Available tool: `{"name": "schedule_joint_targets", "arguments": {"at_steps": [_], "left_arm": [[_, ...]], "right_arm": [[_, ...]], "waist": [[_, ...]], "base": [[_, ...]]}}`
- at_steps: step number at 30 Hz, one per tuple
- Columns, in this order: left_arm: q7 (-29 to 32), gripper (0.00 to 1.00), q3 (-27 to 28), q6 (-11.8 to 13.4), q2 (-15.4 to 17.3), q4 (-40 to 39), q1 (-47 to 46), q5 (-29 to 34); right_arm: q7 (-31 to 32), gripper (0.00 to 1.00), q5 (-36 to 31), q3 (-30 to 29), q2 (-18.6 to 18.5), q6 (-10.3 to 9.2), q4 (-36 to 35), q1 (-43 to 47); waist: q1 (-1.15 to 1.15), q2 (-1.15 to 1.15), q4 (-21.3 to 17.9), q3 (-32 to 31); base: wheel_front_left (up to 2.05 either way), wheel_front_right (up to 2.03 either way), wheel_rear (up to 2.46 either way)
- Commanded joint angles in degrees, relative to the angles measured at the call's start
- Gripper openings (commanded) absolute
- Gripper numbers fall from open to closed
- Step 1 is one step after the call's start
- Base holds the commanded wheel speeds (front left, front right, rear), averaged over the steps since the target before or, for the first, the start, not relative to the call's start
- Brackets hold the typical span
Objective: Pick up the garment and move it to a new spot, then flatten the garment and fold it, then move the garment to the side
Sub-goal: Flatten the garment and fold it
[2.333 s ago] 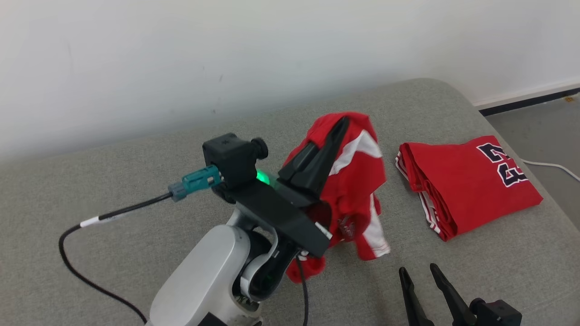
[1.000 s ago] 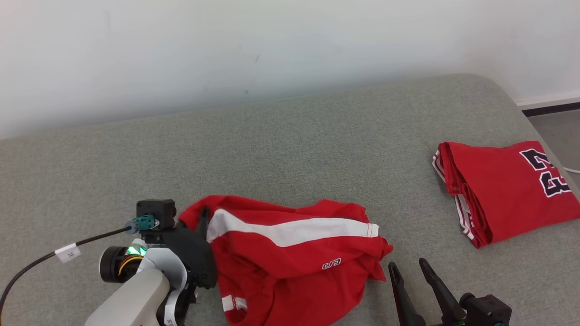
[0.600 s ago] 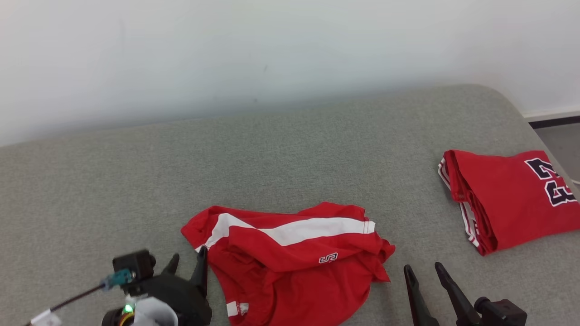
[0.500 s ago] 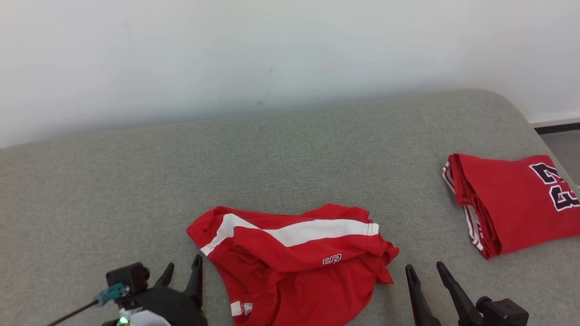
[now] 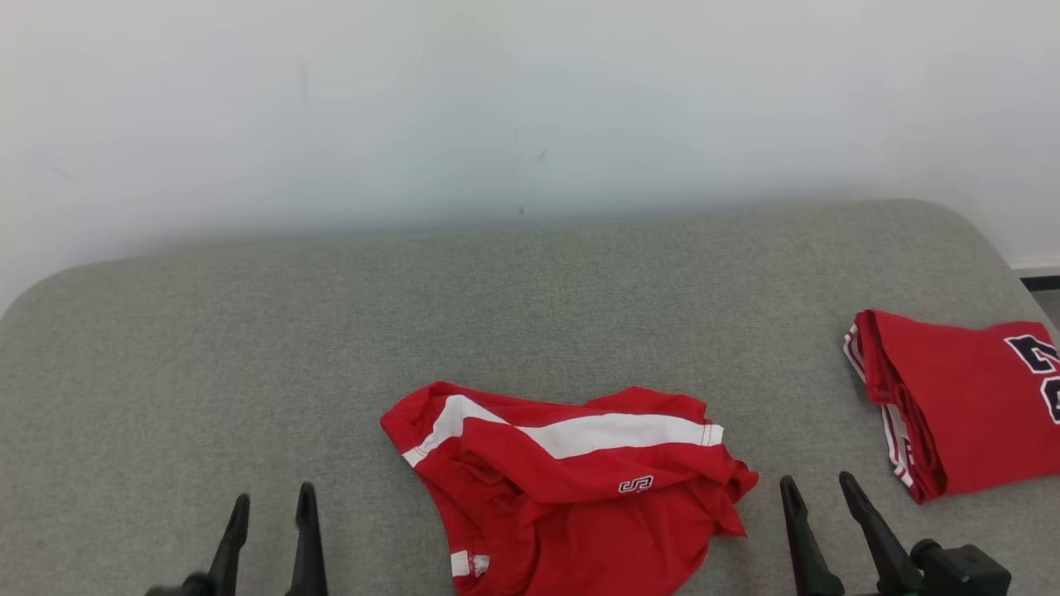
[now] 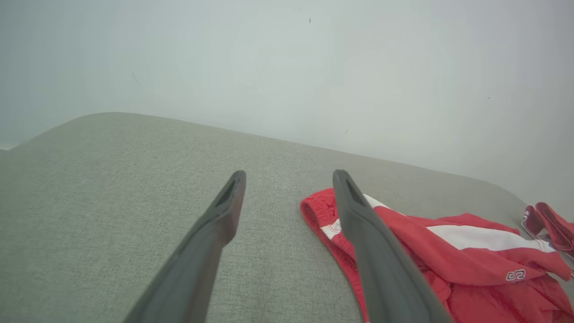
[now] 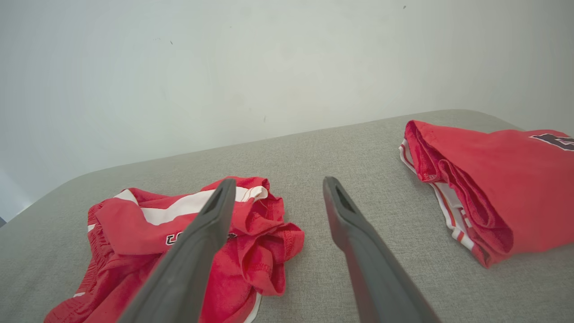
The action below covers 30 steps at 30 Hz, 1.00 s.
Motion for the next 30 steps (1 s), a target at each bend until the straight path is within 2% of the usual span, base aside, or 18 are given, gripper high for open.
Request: {"name": "schedule_joint_targets", "arguments": {"at_steps": [1, 8, 16, 21, 30], "left_arm": [[-0.1, 1.00, 2.7, -1.5, -1.6, -1.9, 3.5, 3.7], [-0.2, 1.00, 13.3, -7.8, -7.6, -5.9, 11.5, 15.0], [-0.2, 1.00, 20.2, -13.6, -11.1, -5.4, 15.4, 21.0], [-0.1, 1.00, 21.6, -15.4, -12.1, -4.8, 15.8, 22.4], [-0.2, 1.00, 22.8, -16.7, -12.9, -4.2, 14.5, 23.2]], "right_arm": [[0.2, 1.00, -0.2, -0.5, -0.6, -0.15, -0.3, 1.0], [0.9, 1.00, -0.8, -1.9, -1.0, -0.15, -1.6, 2.4], [1.4, 1.00, -1.2, -2.6, -1.1, -0.15, -2.2, 3.8], [1.7, 1.00, -1.2, -2.8, -0.8, -0.15, -2.5, 4.0], [1.3, 1.00, -1.1, -2.1, -0.1, -0.15, -2.1, 3.6]], "waist": [[0.01, 0.00, 0.6, -0.4], [0.01, 0.00, 2.4, -1.0], [0.01, 0.00, 3.9, -1.5], [0.01, 0.00, 4.4, -1.3], [0.01, 0.00, 4.3, -0.9]], "base": [[0.00, 0.00, 0.00], [0.00, 0.00, 0.00], [0.00, 0.00, 0.00], [0.00, 0.00, 0.00], [0.00, 0.00, 0.00]]}}
